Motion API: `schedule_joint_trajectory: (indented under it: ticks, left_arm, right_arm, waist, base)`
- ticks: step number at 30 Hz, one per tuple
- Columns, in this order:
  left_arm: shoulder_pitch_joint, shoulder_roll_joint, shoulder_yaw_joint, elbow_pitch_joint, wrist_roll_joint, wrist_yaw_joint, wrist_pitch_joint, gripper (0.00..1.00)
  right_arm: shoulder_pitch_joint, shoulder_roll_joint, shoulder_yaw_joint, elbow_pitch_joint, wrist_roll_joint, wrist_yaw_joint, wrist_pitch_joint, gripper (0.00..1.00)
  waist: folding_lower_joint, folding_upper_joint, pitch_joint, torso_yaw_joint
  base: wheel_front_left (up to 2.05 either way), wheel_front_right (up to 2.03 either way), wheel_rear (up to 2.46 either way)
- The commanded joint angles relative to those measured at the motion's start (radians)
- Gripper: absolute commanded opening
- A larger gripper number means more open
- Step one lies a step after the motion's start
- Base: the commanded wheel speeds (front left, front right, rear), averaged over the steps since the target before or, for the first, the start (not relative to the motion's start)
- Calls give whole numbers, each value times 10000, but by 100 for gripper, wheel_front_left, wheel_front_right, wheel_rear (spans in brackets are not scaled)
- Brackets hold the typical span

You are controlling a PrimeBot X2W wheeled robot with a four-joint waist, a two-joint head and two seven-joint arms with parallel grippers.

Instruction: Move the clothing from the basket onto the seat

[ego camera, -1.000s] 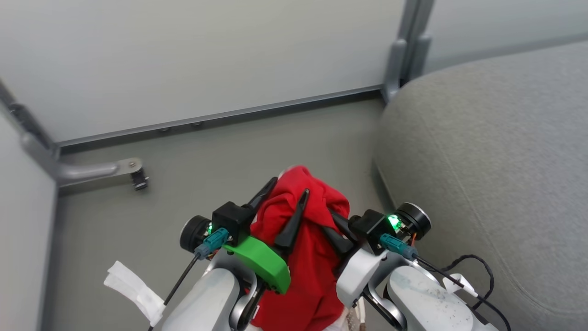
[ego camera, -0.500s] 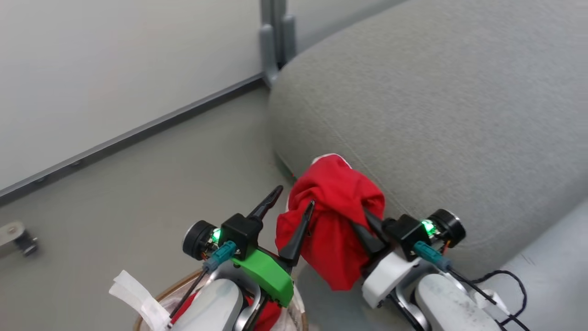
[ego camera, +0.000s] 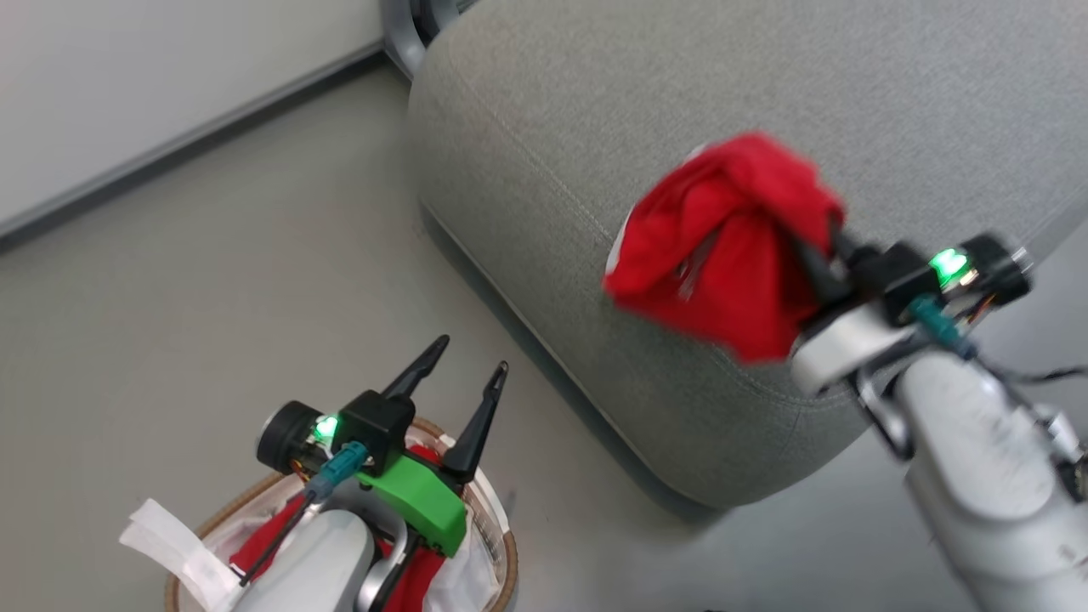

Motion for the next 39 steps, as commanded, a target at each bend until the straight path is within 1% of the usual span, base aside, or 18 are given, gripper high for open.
schedule_joint_trajectory:
  ticks: [1,4,8,11,16,20,24,25,26,27,29,33,39]
  left_arm:
    - [-132,269,44,-118,58,-30,-5,100]
    - [-418,747,14,-428,54,-30,-4,100]
    - [-820,1189,-133,-827,42,-30,-4,100]
    - [-1036,1369,-143,-1078,-23,-30,-5,100]
    - [-1397,1614,-338,-1336,-81,-29,-5,100]
    - [-1514,1806,-250,-1436,-166,-30,-4,100]
    - [-1533,1852,-207,-1371,-233,-30,-5,100]
    - [-1518,1869,-164,-1349,-244,-29,-5,100]
    - [-1488,1854,-86,-1330,-294,-29,-5,100]
    - [-1445,1842,-21,-1303,-296,-29,-5,100]
    - [-1344,1849,99,-1259,-312,-29,-5,100]
    - [-1172,1728,264,-1154,-323,-29,-5,100]
    - [-842,1408,437,-952,-390,-29,-5,100]
  right_arm:
    - [-539,-218,-140,100,-217,-14,-26,0]
    - [-1649,-740,-491,452,-577,-14,-26,0]
    - [-3010,-1182,-987,1093,-789,-14,-24,0]
    - [-3843,-1230,-1527,1563,-1062,-14,-24,0]
    - [-5115,-1667,-2130,2607,-1747,-15,-24,0]
    - [-5811,-1707,-3056,3161,-2139,-15,-24,0]
    - [-6080,-1397,-4271,3678,-2600,-15,-24,0]
    - [-6011,-1249,-4654,3769,-2681,-15,-26,25]
    - [-5866,-1094,-4989,3880,-2769,-15,-24,77]
    - [-5674,-809,-5240,3939,-2821,-15,-26,100]
    - [-5283,-425,-5539,3888,-2992,-15,-24,100]
    - [-4142,35,-5822,3594,-3044,-15,-24,100]
    - [-2152,340,-5756,2645,-2579,-15,-24,100]
  waist:
    - [0,-1,1134,280]
    - [0,-1,1857,664]
    - [0,-1,2656,1206]
    - [0,-1,3119,1635]
    - [0,-1,3793,2282]
    - [0,-1,4269,2680]
    - [0,-1,4500,2977]
    - [0,-1,4521,3005]
    - [0,-1,4534,3012]
    - [0,-1,4542,3009]
    - [0,-1,4482,2931]
    - [0,-1,4153,2734]
    - [0,-1,3330,2538]
  base:
    - [0,0,0]
    - [0,0,0]
    - [0,0,0]
    - [0,0,0]
    - [0,0,0]
    - [0,0,0]
    - [0,0,0]
    - [0,0,0]
    - [0,0,0]
    - [0,0,0]
    - [0,0,0]
    - [0,0,0]
    - [0,0,0]
